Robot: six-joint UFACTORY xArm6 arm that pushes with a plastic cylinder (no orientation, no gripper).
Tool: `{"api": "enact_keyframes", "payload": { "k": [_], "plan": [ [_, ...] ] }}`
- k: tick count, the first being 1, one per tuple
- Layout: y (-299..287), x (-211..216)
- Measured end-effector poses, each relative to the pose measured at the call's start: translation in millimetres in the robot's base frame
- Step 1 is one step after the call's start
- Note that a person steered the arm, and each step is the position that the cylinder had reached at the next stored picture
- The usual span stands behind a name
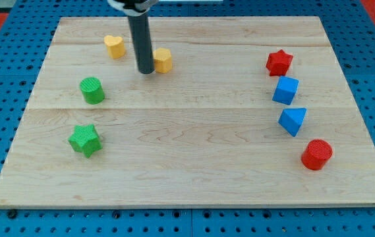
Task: Push the yellow hexagon to the red star
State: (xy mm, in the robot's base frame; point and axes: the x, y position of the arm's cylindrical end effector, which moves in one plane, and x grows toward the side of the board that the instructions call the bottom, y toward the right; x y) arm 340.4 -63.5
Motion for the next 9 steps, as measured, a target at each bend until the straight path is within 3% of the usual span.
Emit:
{"api": "enact_keyframes", "payload": {
  "k": [1,2,3,5,7,8,9],
  "plan": [
    [25.9,-37.1],
    [-36.9,-38.3],
    [-23.8,-41.5],
    [112.6,-88.3],
    [18.2,-23.5],
    [83.7,6.9],
    [93.8,-58.6]
  ]
}}
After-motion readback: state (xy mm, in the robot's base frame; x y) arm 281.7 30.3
